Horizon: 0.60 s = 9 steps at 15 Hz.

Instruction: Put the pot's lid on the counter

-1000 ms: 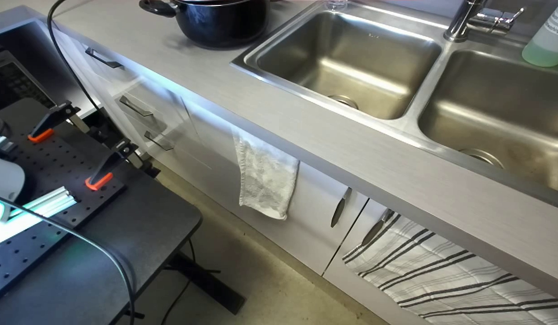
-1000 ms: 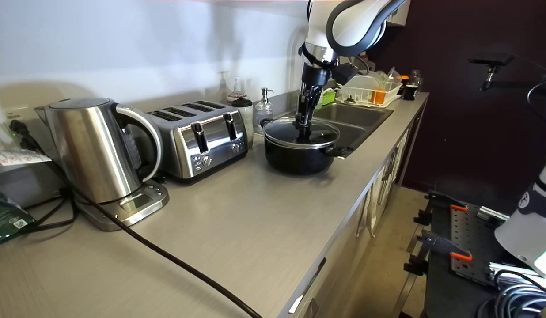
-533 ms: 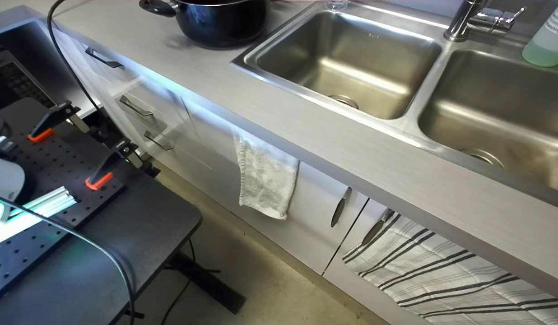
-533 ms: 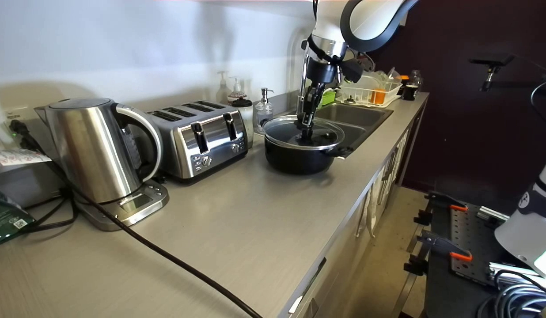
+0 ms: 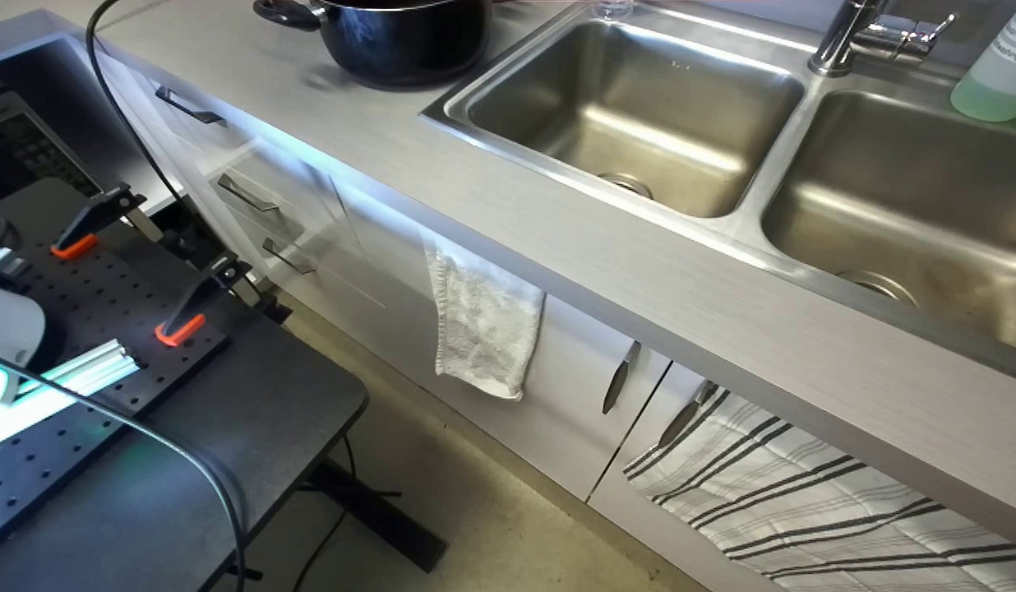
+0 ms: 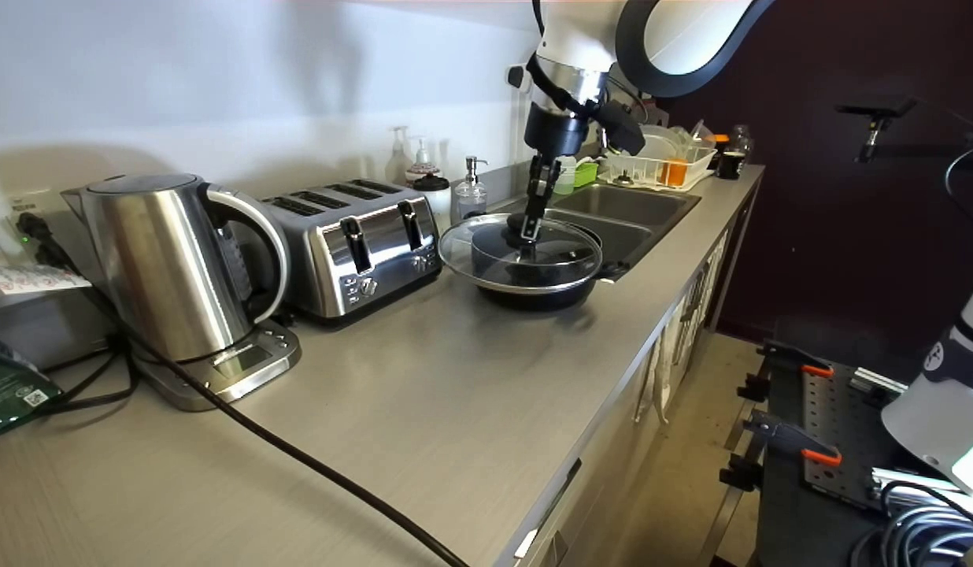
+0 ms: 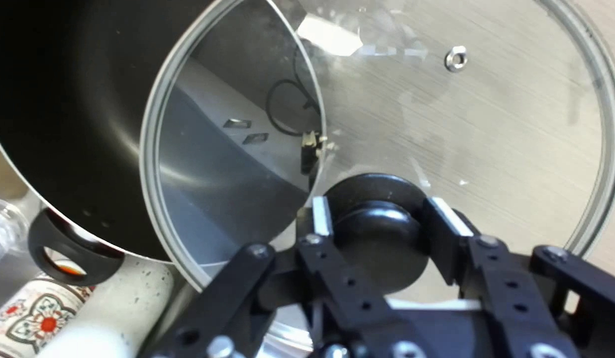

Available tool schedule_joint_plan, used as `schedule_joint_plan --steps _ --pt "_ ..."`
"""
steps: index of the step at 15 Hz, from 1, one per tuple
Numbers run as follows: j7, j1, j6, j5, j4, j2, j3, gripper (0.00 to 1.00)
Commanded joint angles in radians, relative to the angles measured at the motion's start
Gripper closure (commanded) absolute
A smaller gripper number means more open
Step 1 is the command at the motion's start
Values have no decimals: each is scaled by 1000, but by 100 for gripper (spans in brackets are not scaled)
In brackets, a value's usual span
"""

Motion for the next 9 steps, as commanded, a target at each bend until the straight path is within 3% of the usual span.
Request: schedule_joint_plan --steps 1,9 --pt "54 42 -9 -109 11 -3 43 77" --pt "177 140 -48 -331 64 111 106 77"
